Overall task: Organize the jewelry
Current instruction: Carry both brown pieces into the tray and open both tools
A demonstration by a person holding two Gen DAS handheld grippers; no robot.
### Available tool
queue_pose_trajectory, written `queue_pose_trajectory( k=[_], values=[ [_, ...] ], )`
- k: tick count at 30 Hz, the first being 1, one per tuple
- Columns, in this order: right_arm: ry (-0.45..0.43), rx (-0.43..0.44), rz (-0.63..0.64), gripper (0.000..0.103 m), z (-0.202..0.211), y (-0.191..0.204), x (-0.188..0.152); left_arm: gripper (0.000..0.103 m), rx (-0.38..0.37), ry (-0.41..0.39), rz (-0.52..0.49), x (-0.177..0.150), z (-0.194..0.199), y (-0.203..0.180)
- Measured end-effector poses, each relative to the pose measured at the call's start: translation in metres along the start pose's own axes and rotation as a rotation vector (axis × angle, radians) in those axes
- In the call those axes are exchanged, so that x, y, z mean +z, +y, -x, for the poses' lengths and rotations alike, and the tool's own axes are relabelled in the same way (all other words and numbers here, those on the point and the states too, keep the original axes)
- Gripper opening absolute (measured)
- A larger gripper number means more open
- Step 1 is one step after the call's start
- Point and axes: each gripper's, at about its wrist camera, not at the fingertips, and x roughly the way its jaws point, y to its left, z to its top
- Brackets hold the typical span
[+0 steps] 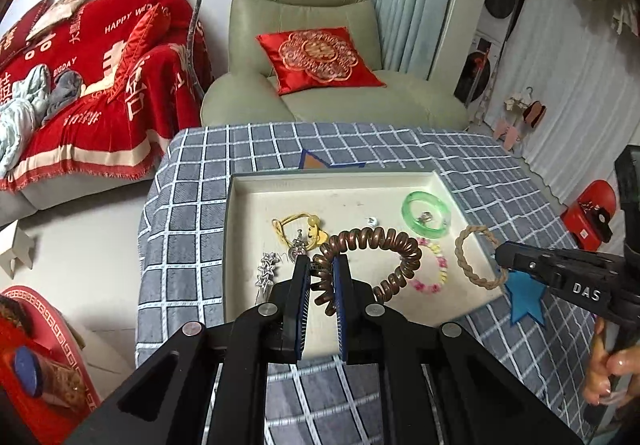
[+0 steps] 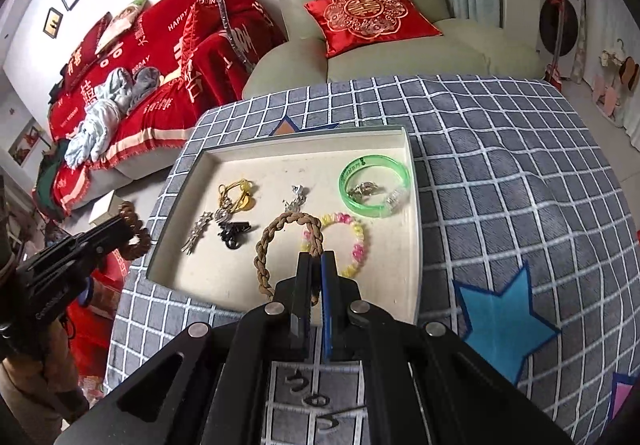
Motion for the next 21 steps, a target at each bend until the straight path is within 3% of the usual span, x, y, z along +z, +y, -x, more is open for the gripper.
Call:
queue_pose_trajectory(
  k=[21],
  values=[
    [0.102,-0.061,-0.023,0.005,-0.082,-0.017,0.007,0.028,0.120,0.141,-0.020,-0.026,-0.090,-0.011]
  ],
)
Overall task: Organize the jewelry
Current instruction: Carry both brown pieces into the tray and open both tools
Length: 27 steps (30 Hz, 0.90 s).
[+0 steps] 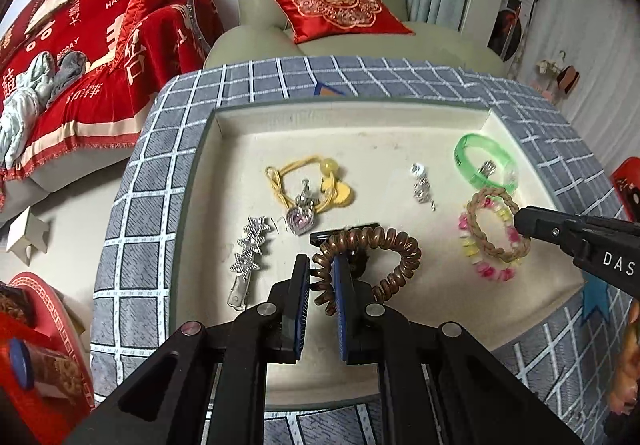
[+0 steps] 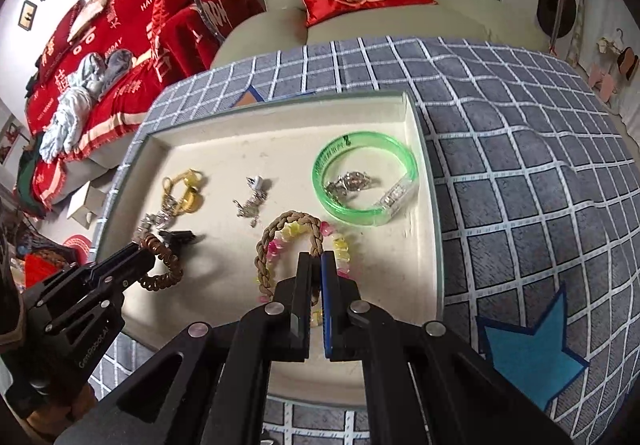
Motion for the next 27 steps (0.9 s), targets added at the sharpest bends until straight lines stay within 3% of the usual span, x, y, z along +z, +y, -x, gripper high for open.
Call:
queue_pose_trajectory(
  k=[18,19,20,22,24,26,27],
  values=[
    [0.038,0.038,-0.036,0.006,-0.007,-0.008,-0.005,0.029,0.048,-0.012,-0.020,-0.010,0.000,-0.006],
    [0.035,0.043,-0.040,0.007,-0.005,-0.008,-0.005,0.036,0.057,-0.017,-0.022,-0.010,0.001,-0.007],
    [0.029,0.050,-0.047,0.008,-0.002,-0.009,-0.006,0.058,0.064,-0.021,-0.022,-0.009,0.002,-0.006],
    [0.016,0.058,-0.054,0.014,0.005,-0.010,-0.007,0.086,0.077,-0.044,-0.017,-0.008,0.006,-0.005],
    [0.001,0.063,-0.055,0.039,0.010,-0.009,-0.008,0.086,0.067,-0.074,-0.015,-0.008,0.012,-0.006],
    [-0.023,0.062,-0.051,0.050,0.018,-0.007,-0.008,0.086,0.063,-0.066,-0.016,-0.006,0.013,-0.006],
    [-0.027,0.064,-0.049,0.050,0.021,-0.006,-0.008,0.086,0.065,-0.068,-0.016,-0.006,0.013,-0.006]
  ],
)
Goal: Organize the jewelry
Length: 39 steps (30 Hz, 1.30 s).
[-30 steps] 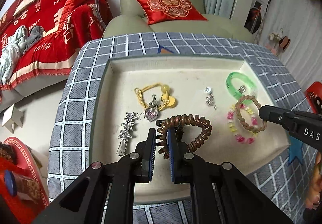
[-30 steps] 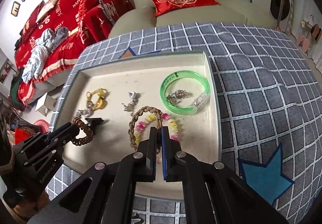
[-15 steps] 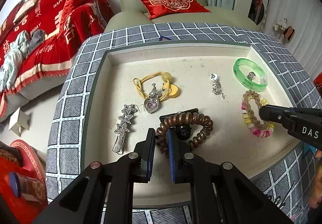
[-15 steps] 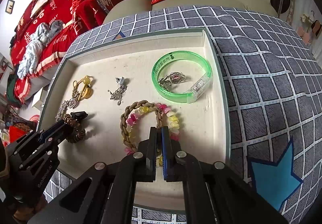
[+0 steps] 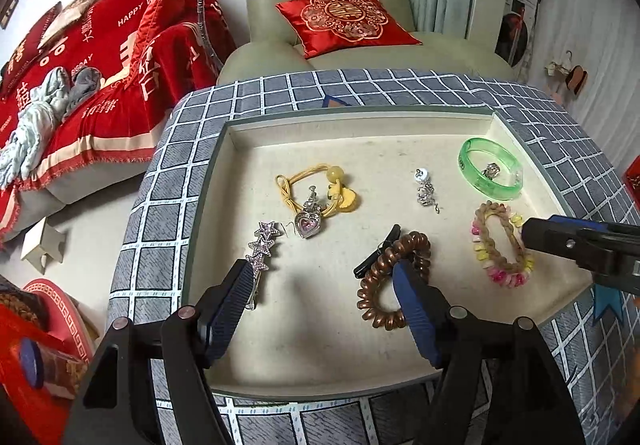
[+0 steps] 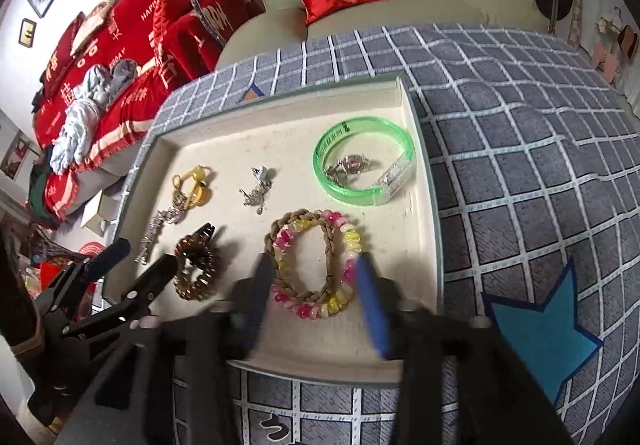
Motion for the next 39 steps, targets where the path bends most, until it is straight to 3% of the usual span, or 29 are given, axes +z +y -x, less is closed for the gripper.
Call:
queue_pose_trajectory(
  k=[6,8,10,13,17,20,23,28,29,39],
  values=[
    [-0.013,-0.003,0.010,0.051,0.010,0.006,-0.003,0.087,-0.003,-0.007,-0.007,0.000,0.007,-0.001],
    [-0.012,-0.002,0.007,0.052,0.010,0.006,-0.004,0.103,-0.002,-0.012,-0.005,-0.001,0.011,-0.001],
    [-0.012,-0.003,0.005,0.053,0.011,0.006,-0.006,0.103,0.000,-0.038,0.003,-0.004,0.017,0.001],
    [-0.012,-0.010,0.009,0.061,0.013,0.006,-0.009,0.103,-0.003,-0.030,-0.002,-0.006,0.021,0.002],
    [-0.029,-0.027,0.021,0.080,0.018,0.009,-0.011,0.103,0.004,-0.025,-0.004,-0.011,0.026,0.003],
    [-0.046,-0.052,0.044,0.080,0.024,0.014,-0.014,0.103,0.006,-0.023,-0.004,-0.013,0.031,0.003],
    [-0.071,-0.080,0.071,0.091,0.030,0.020,-0.018,0.103,0.009,-0.027,-0.003,-0.015,0.034,0.003],
    [-0.108,-0.121,0.106,0.093,0.038,0.028,-0.026,0.103,0.013,-0.039,0.001,-0.020,0.045,0.004],
    [-0.119,-0.123,0.106,0.103,0.040,0.029,-0.029,0.103,0.016,-0.043,0.003,-0.022,0.047,0.004],
    [-0.174,-0.135,0.109,0.103,0.060,0.035,-0.053,0.103,0.044,-0.074,0.032,-0.046,0.071,0.006]
  ],
)
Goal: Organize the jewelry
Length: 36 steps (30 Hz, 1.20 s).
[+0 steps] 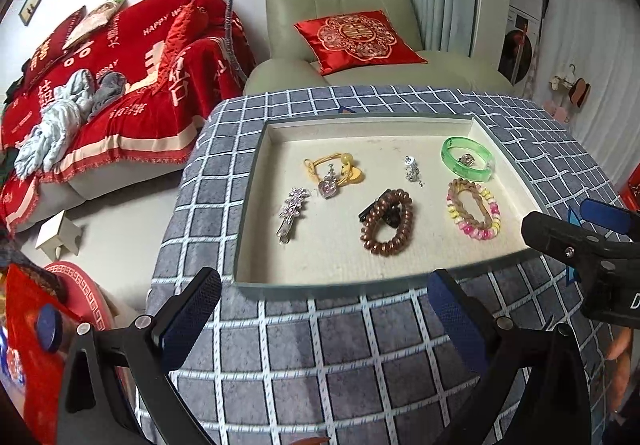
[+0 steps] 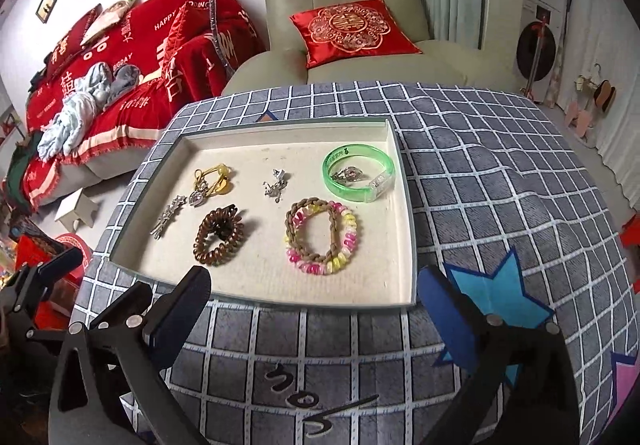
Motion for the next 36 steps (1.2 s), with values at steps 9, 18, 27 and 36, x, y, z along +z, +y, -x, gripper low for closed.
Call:
queue_pose_trajectory(
  k=[9,18,27,36],
  values=[
    [-0.064,-0.054,0.002,0.103,0.034,0.002,-0.030,0.103,0.029,-0.047,0.031,-0.037,0.032,0.001],
    [-0.126,-0.128,0.050,0.103,0.064,0.015,-0.056,0.103,0.045,-0.093,0.056,-0.061,0.061,0.003],
    [-0.173,-0.160,0.043,0.103,0.085,0.018,-0.072,0.103,0.046,-0.138,0.058,-0.068,0.083,0.005],
    [-0.182,-0.155,0.040,0.103,0.091,0.017,-0.077,0.103,0.049,-0.143,0.062,-0.071,0.091,0.004]
  ],
)
